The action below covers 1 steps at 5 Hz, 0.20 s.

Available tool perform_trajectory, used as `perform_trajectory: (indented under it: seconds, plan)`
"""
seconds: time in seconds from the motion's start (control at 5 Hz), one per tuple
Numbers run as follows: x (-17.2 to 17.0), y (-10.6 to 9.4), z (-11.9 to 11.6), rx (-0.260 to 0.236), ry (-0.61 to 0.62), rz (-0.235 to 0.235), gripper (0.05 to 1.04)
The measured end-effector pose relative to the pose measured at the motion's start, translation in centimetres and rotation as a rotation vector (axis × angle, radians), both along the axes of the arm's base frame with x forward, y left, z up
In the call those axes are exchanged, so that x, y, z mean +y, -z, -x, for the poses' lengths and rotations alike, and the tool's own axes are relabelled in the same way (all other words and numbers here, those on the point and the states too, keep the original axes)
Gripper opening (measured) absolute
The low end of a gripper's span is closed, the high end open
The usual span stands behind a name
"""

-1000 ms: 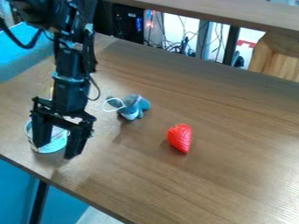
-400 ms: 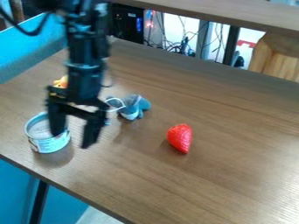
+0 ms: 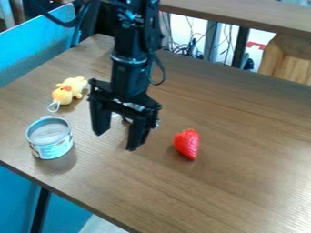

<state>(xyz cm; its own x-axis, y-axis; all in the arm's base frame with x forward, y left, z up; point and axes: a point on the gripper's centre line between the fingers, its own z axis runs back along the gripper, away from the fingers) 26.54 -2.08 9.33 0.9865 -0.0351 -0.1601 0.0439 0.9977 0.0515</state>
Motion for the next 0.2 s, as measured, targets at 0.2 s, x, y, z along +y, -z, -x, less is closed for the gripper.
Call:
perform_trajectory:
  seconds: [0.2]
  plan:
    - [-0.53,0.8,-0.72,0.0,-0.014,-0.03,1.001]
